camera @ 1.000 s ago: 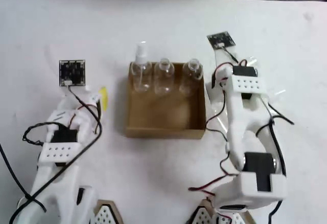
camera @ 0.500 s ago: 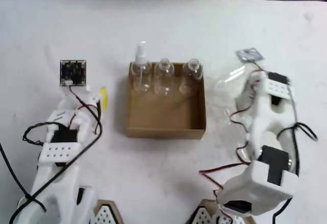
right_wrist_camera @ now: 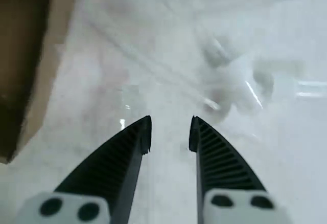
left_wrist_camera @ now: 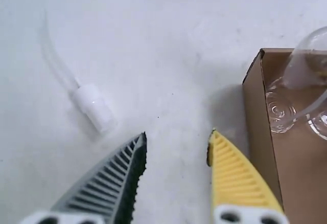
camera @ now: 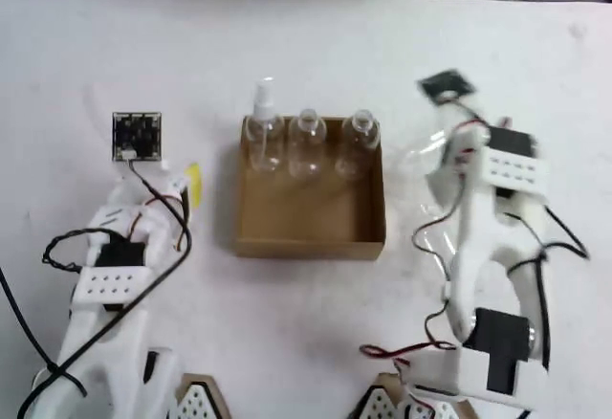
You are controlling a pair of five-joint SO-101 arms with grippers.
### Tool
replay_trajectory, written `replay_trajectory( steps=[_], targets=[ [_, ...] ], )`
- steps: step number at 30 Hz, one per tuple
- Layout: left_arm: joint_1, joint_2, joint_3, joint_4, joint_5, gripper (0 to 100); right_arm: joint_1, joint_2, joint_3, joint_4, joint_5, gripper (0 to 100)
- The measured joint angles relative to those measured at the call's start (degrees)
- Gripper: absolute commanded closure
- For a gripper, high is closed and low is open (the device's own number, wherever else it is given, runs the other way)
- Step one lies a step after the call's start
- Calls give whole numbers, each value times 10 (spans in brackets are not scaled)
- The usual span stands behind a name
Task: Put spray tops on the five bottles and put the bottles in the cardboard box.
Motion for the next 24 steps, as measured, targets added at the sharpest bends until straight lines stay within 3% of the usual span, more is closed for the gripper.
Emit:
replay_trajectory(
  steps=[5, 13, 24],
  targets=[
    [0, 0, 0, 0, 0, 816, -59, 66, -12, 4, 46, 889],
    [0, 0, 0, 0, 0, 816, -57, 98, -29, 9, 55, 831],
    [0, 0, 0, 0, 0, 816, -60, 104, -30, 43, 83, 828]
  ],
)
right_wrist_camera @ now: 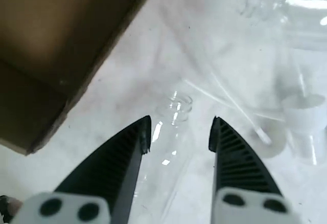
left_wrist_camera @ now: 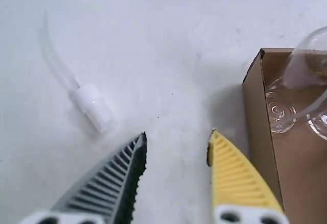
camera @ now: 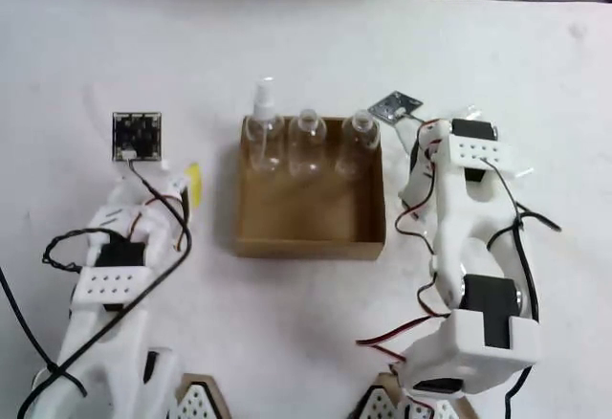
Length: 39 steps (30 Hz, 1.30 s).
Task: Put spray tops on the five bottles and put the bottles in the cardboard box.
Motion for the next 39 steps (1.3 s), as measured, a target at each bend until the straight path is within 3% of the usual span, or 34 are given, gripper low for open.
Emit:
replay_trajectory(
  steps=[26, 33, 39],
  targets=[
    [0, 0, 0, 0, 0, 816, -9, 4, 84, -113, -15, 832],
    [0, 0, 0, 0, -1, 816, -7, 4, 86, -135, -15, 974],
    [0, 0, 0, 0, -1, 816, -7, 4, 86, -147, -15, 982]
  ],
)
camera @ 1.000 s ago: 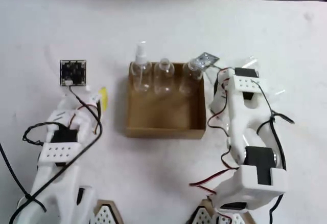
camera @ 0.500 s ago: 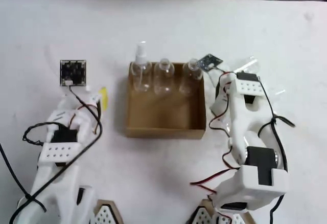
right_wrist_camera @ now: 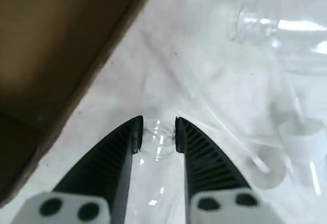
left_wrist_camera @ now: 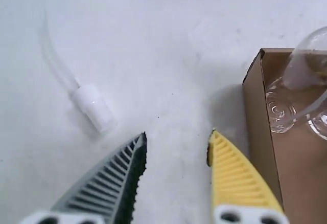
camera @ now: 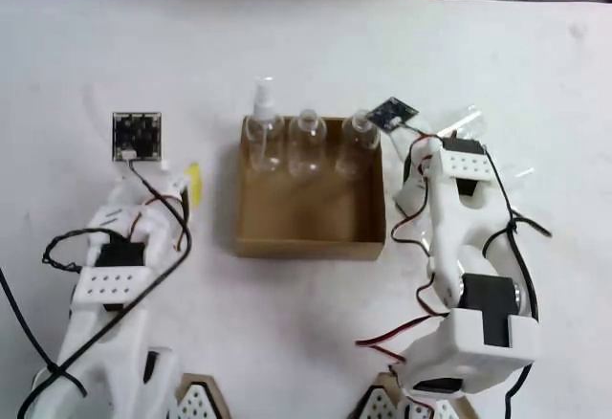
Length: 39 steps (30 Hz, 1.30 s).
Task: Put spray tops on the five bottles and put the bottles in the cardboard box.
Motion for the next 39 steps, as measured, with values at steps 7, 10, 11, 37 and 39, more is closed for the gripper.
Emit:
replay_trajectory(
  steps=[7, 10, 11, 37, 39],
  targets=[
    [0, 0, 0, 0, 0, 816, 0, -43, -20, 56, 0, 982],
    [0, 0, 0, 0, 0, 816, 1, -110, -55, 112, -1, 982],
    [0, 0, 0, 0, 0, 816, 1, -136, -66, 127, -2, 982],
    [0, 0, 0, 0, 0, 816, -302, -806, 204, -127, -224, 978],
    [0, 0, 0, 0, 0, 816, -303, -795, 234, -184, -229, 978]
  ],
)
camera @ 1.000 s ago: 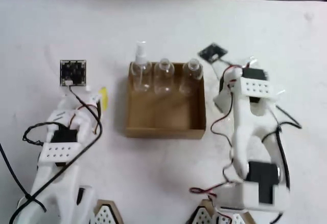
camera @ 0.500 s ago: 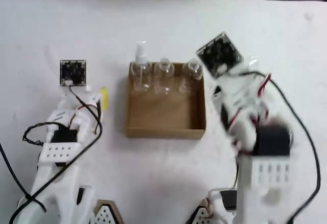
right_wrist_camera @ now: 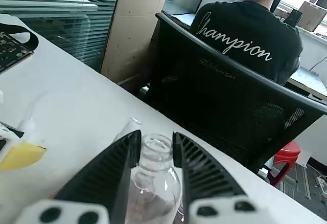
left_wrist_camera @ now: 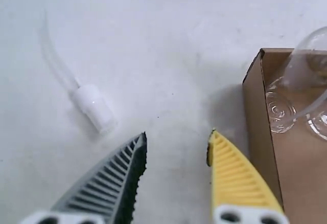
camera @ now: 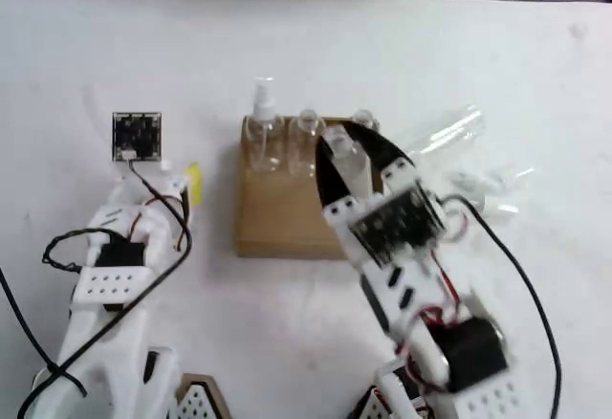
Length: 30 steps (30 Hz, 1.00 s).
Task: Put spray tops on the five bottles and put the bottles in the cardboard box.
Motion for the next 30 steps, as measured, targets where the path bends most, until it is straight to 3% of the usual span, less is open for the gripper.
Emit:
replay_trajectory(
  steps=[6, 15, 30],
  targets=[
    [0, 0, 0, 0, 0, 816, -9, 33, 47, -114, -11, 981],
    [0, 0, 0, 0, 0, 816, -18, 62, 100, -156, -157, 980],
    [0, 0, 0, -14, 0, 816, -15, 66, 316, -442, -171, 978]
  ],
)
